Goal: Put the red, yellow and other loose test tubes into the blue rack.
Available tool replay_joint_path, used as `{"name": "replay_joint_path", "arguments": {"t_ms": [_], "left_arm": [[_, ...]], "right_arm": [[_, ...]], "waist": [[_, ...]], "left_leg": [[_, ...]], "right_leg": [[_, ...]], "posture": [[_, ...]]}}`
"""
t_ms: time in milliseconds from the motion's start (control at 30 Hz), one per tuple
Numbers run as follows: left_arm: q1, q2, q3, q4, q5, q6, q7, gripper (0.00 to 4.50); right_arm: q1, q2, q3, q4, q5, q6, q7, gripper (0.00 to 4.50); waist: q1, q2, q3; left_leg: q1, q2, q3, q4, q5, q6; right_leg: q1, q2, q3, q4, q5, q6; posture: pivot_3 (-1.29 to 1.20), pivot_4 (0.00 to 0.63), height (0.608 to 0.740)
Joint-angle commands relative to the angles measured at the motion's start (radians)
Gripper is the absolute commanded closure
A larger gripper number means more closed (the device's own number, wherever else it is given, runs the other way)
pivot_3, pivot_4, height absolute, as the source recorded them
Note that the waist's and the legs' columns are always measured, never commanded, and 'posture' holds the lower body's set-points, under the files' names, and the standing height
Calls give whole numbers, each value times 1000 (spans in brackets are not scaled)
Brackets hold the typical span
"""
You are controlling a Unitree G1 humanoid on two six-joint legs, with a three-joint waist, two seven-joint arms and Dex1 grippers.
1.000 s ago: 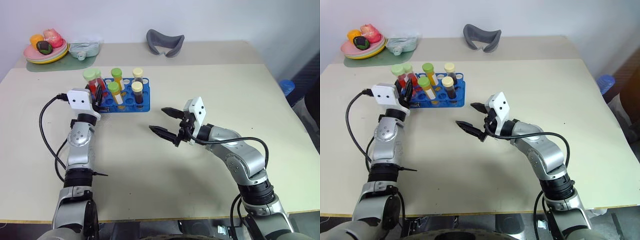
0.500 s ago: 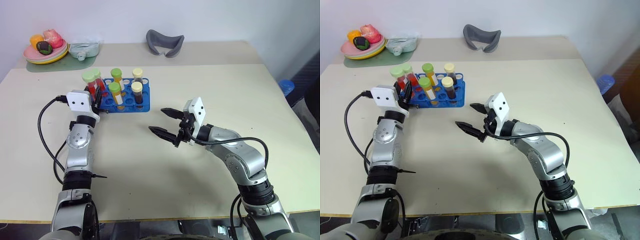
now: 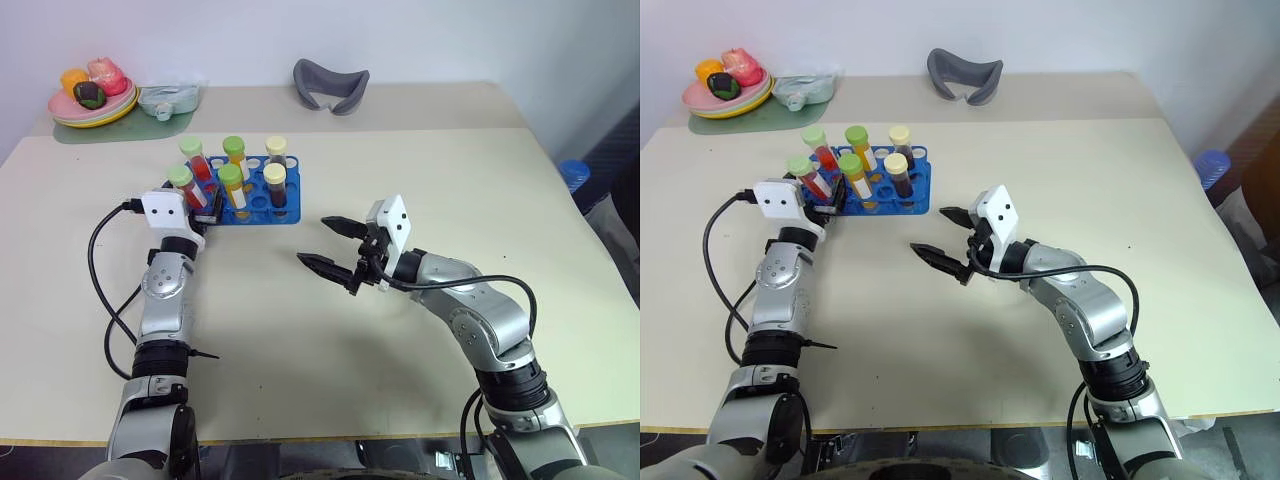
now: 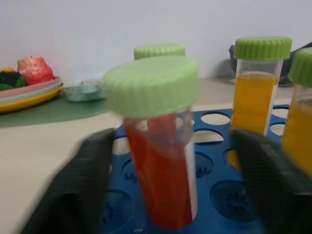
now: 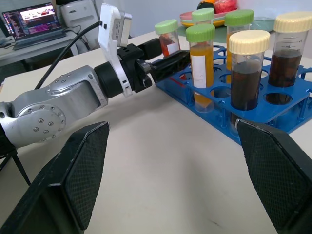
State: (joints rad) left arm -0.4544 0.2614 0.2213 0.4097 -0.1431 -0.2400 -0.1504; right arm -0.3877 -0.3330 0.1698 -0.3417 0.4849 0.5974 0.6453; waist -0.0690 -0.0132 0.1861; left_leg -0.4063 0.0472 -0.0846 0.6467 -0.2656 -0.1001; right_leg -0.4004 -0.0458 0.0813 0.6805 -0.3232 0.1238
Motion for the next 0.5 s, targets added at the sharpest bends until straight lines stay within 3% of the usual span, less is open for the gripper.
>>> {"name": "replay_joint_path", "arguments": {"t_ms": [33, 133, 267, 400, 500], "left_arm": [[-11, -5, 22, -27, -24, -17, 6, 24], [9, -3, 42, -87, -63, 2, 4, 24], [128, 59, 67, -313, -137, 100, -64, 24], [340, 194, 137, -606, -276, 299, -172, 24], [524, 315, 212, -728, -360, 424, -286, 24]], "right_arm": [[3, 1, -4, -53, 11, -9, 5, 257], [7, -4, -10, -61, 14, -6, 7, 257], [17, -40, -28, -80, 21, -4, 28, 257], [12, -135, -80, -77, 43, 4, 94, 257], [19, -235, -149, -46, 62, 1, 164, 257]], "waist": [[0, 0, 0], [0, 0, 0], [-2, 0, 0], [-2, 0, 0], [2, 1, 1]], "left_leg": [[0, 0, 0, 0, 0, 0], [0, 0, 0, 0, 0, 0], [0, 0, 0, -1, 0, 0], [0, 0, 0, -1, 0, 0], [0, 0, 0, -1, 0, 0]], "right_leg": [[0, 0, 0, 0, 0, 0], [0, 0, 0, 0, 0, 0], [0, 0, 0, 0, 0, 0], [0, 0, 0, 0, 0, 0], [1, 0, 0, -1, 0, 0]], "posture": [[0, 150, 740], [0, 150, 740], [0, 150, 740], [0, 150, 740], [0, 150, 740]]}}
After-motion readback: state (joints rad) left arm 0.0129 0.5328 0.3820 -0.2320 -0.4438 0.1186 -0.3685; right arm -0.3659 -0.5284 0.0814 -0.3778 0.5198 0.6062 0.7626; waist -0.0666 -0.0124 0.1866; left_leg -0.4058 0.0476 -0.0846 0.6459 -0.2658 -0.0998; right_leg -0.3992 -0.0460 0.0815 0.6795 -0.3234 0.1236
